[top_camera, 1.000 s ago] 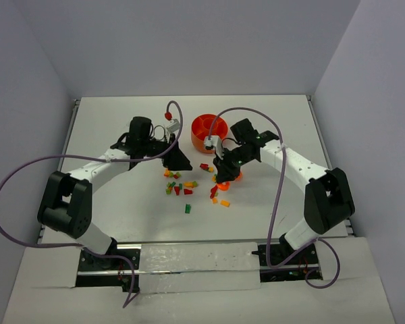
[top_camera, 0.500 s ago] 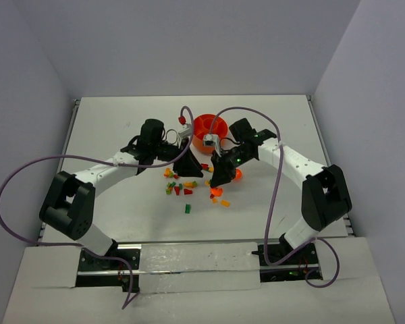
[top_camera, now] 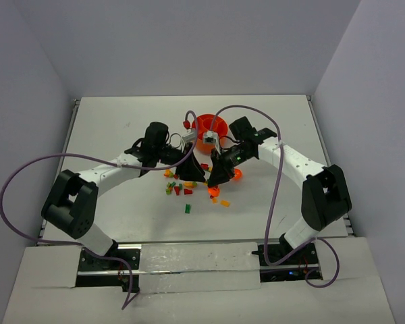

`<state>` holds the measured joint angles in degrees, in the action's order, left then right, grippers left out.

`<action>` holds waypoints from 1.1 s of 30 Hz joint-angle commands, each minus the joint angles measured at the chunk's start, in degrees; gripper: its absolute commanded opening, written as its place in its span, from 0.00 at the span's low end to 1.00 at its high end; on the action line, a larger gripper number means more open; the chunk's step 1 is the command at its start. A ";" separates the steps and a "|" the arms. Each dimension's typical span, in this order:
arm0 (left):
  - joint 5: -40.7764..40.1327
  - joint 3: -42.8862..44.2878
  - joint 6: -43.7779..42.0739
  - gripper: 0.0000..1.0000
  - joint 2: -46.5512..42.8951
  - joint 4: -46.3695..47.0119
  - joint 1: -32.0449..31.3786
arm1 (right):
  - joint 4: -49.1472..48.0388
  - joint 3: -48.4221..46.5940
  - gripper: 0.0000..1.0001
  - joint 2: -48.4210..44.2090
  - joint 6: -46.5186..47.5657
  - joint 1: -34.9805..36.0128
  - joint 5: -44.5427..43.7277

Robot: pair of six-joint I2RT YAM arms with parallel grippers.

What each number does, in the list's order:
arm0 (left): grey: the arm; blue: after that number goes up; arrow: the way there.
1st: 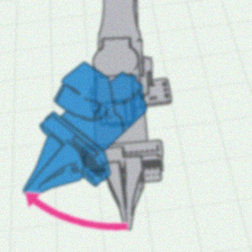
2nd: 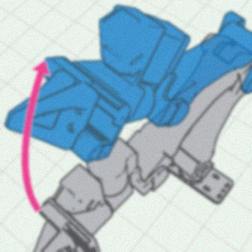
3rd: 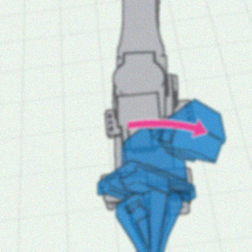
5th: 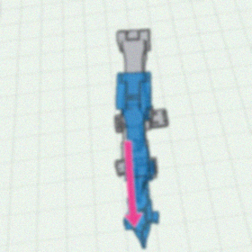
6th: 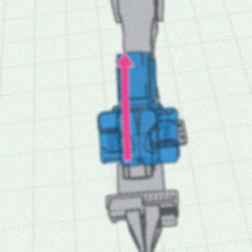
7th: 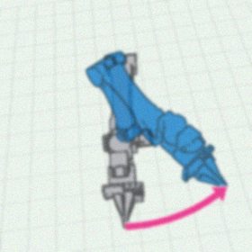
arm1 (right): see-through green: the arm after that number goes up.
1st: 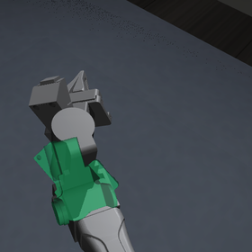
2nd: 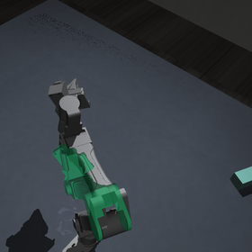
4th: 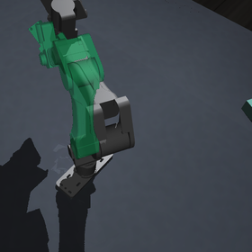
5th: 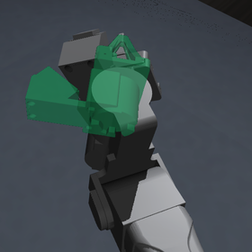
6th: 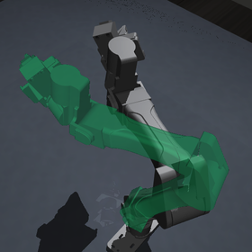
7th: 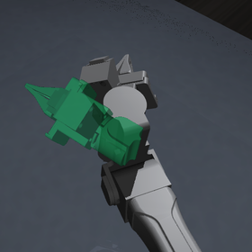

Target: Sort the legos into containers by color

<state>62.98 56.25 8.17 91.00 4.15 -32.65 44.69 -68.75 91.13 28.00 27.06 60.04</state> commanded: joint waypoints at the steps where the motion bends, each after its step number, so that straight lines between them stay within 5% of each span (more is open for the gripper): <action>1: 2.61 -0.52 -0.18 0.54 0.58 2.76 -0.57 | 0.49 -2.97 0.00 0.27 -0.84 -0.54 3.03; 11: 3.29 -1.06 0.60 0.45 0.84 3.22 -0.66 | 0.74 -3.58 0.00 0.52 -1.37 -1.30 3.86; 22: 3.38 -1.03 -0.37 0.00 1.67 -0.20 -0.27 | 1.69 -3.25 0.00 0.89 -0.17 -3.33 3.22; 33: -7.56 -2.54 -12.78 0.00 2.11 -14.56 7.89 | 2.72 -5.17 0.00 0.74 0.19 -8.34 3.19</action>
<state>61.63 53.27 2.03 92.59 -2.87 -28.33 46.33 -71.11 92.31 27.94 19.67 62.57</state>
